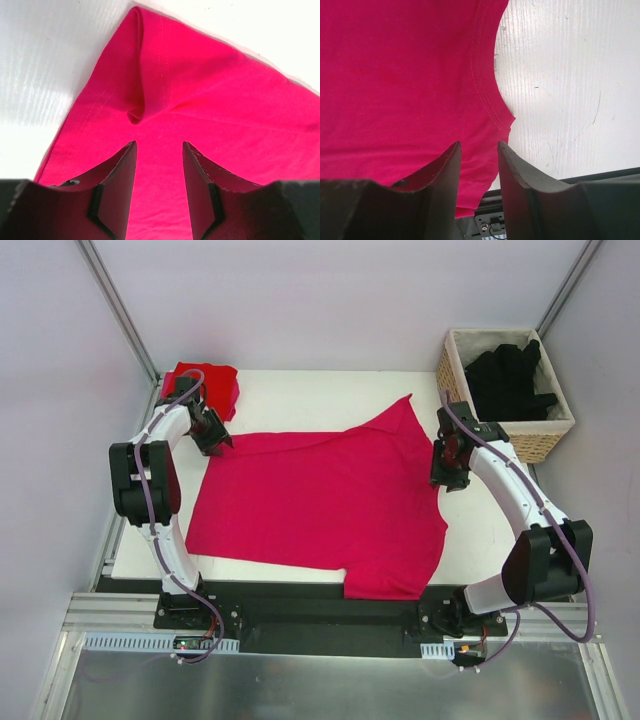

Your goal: Fold and stack the t-shirts

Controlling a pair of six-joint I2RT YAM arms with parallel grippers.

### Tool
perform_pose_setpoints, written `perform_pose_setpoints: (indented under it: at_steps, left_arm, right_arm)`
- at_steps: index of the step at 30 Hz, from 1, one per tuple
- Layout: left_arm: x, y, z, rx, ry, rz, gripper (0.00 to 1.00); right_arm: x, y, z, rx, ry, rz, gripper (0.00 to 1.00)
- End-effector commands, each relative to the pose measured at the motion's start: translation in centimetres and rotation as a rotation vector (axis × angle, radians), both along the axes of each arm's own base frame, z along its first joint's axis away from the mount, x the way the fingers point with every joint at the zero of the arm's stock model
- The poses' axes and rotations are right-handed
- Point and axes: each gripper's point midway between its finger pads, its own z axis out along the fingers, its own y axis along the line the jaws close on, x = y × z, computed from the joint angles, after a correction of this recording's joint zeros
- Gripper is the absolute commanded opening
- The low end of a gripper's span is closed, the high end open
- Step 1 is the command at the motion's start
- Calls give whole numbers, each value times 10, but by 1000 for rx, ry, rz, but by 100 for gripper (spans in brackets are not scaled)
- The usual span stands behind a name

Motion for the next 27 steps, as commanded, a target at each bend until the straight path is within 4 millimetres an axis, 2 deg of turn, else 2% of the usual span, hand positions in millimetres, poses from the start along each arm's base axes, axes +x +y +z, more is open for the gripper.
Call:
perform_pose_setpoints:
  at_steps: [1,9,16,27]
  left_arm:
    - [6,10,1,36,-21,19,41]
    - [14,21,-9,67,-15,16,40]
    - [15,30,-20,71,5,19,40]
    - [24,24,-26,32,4,26,38]
  right_arm:
    - [-6,-3,9,10,-9,14,38]
    - [-14,-11,10,-7,3,3,38]
    - [-12,-17,13,-14,7,-3,38]
    - [-9,-17,19,-5,17,-1,37]
